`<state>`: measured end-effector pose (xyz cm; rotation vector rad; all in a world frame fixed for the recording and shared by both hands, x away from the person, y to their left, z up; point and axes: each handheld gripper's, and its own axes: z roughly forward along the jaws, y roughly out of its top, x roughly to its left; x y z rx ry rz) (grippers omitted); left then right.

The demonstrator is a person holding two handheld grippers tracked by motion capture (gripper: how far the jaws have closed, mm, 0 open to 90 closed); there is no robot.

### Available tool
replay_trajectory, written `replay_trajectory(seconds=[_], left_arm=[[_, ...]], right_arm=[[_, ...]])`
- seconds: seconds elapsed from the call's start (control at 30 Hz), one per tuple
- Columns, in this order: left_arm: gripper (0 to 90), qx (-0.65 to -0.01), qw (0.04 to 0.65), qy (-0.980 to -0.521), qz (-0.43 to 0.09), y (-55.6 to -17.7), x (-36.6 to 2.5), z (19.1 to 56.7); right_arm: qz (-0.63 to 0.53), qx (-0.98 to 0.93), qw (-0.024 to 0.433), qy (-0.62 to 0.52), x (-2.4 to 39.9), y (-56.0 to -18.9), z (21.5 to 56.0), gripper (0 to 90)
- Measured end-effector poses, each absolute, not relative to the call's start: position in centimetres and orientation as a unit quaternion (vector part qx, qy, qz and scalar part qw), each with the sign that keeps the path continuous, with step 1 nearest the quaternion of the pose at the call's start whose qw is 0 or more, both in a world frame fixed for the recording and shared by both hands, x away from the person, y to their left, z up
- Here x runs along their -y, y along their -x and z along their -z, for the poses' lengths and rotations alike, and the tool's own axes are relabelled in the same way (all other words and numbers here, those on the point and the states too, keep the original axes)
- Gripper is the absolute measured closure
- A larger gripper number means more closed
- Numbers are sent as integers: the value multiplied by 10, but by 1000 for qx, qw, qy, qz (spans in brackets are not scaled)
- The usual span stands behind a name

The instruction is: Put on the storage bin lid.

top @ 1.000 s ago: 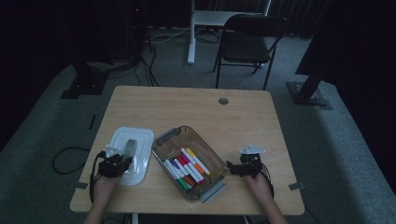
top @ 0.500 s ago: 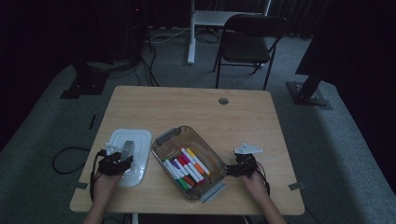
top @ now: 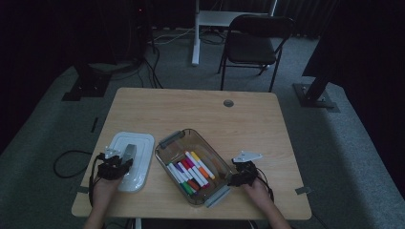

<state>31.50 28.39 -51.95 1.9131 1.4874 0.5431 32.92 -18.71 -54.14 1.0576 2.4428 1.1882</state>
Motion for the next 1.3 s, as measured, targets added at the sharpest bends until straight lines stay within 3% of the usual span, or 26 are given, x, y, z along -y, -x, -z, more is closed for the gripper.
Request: replay_trajectory(seconds=[0.4, 0.73, 1.3], left_arm=[[688, -567, 345, -719, -205, -302, -300, 500], [688, -548, 363, -726, -204, -281, -311, 467], [688, -482, 411, -744, -211, -253, -292, 400]], right_arm=[[-432, -840, 75, -319, 183, -322, 542, 145], [-443, -855, 51, -264, 155, -309, 542, 129], [-419, -871, 89, -242, 104, -309, 544, 127]])
